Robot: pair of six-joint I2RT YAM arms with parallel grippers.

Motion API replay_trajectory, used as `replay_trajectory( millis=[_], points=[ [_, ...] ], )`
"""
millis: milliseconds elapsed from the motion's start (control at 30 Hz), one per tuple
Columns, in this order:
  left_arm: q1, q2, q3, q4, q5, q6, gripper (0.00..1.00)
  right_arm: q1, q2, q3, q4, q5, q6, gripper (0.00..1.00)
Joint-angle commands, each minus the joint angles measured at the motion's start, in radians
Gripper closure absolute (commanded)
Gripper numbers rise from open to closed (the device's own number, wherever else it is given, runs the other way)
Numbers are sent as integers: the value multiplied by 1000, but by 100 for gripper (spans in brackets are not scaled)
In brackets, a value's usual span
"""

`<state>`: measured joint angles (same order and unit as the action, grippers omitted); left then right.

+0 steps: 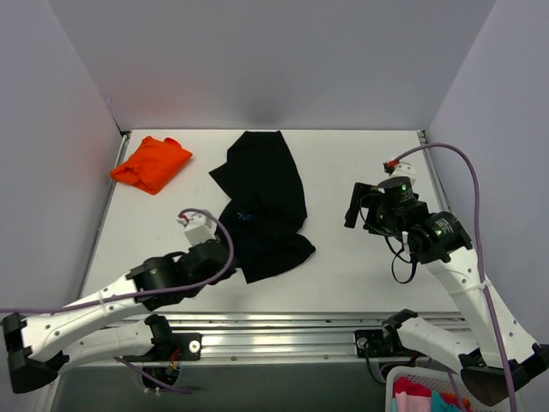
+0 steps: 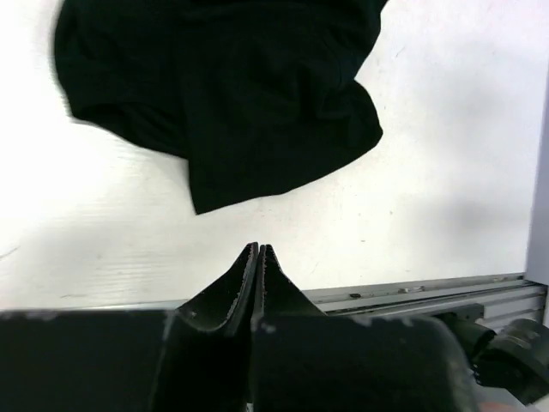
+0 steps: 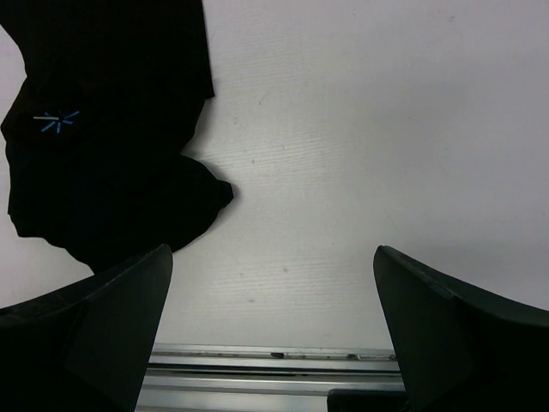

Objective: Fold and stack the t-shirts
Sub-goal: Flatten the tshirt out

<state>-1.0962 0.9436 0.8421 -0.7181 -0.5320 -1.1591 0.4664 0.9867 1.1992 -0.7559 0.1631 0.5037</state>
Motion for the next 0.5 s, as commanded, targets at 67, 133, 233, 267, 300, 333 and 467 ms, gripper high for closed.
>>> replay_trajectory(
  millis=[67,133,233,267,300,333,467],
  points=[
    [2,-163,-125,-308,-11,-123,98,3,-16,-58,70,-28,12,0],
    [1,-195,-159,-332,24,-155,98,3,-8,-61,79,-37,15,0],
    [1,-212,-216,-327,47,-195,82,3,-3,-59,82,-39,10,0],
    [1,-212,-230,-308,47,-189,67,3,-2,-58,81,-40,10,0],
    [1,-206,-257,-285,44,-183,37,3,-3,-56,78,-40,9,0],
    [1,-200,-274,-230,41,-177,28,3,-6,-55,76,-43,7,0],
    [2,-129,-339,-36,26,-117,16,3,-11,-43,47,-39,-7,0]
  ],
)
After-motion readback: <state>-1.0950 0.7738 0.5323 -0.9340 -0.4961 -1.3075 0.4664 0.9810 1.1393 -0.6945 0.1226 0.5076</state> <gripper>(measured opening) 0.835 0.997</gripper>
